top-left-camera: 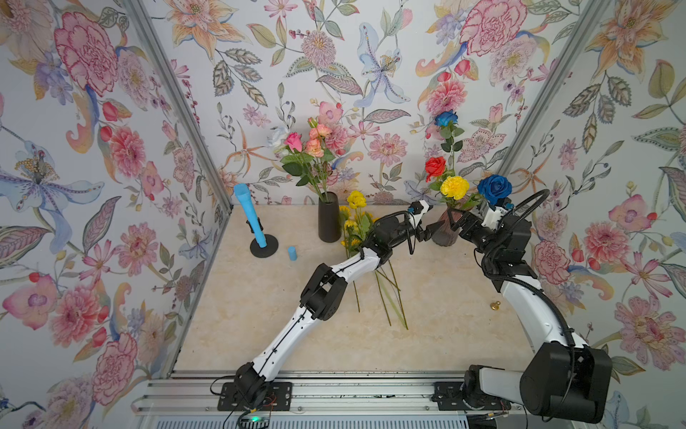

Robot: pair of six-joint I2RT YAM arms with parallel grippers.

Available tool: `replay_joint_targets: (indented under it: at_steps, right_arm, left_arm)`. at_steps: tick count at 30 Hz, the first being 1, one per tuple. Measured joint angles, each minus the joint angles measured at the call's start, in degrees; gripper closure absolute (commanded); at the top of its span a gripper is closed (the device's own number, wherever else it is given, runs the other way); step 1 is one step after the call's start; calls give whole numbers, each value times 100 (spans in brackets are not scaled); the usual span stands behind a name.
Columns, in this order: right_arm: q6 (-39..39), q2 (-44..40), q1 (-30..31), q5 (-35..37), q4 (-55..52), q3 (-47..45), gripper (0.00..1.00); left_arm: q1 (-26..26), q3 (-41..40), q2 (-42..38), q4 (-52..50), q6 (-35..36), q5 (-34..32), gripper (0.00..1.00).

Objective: Pick out yellow flowers from the vase
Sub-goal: Adjust the flower in the vase.

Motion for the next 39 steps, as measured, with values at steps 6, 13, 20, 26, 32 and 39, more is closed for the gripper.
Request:
replay_joint_targets:
  at_steps: [6, 13, 20, 26, 32, 39]
  right_arm:
    - [-404, 966, 358, 319, 13, 337, 10]
    - [-1115, 1043, 662, 1187, 380, 483, 11]
    - [-1574, 962, 640, 2006, 1097, 192, 11]
    - [-1692, 962, 485, 2337, 1440, 179, 11]
    - [-1585, 988, 136, 2350, 1497, 186, 11]
    - [-1373, 1176, -87, 2299, 1565, 334, 13]
  left_arm:
    - [188, -544, -391, 61, -42, 20, 26]
    - [326, -911, -627, 192, -33, 46, 24]
    - [385, -1202, -785, 313, -55, 192, 23]
    - [398, -1558, -942, 549, -81, 278, 23]
    - [411, -1567, -942, 621, -81, 461, 23]
    - [411, -1040, -850, 717, -212, 754, 26]
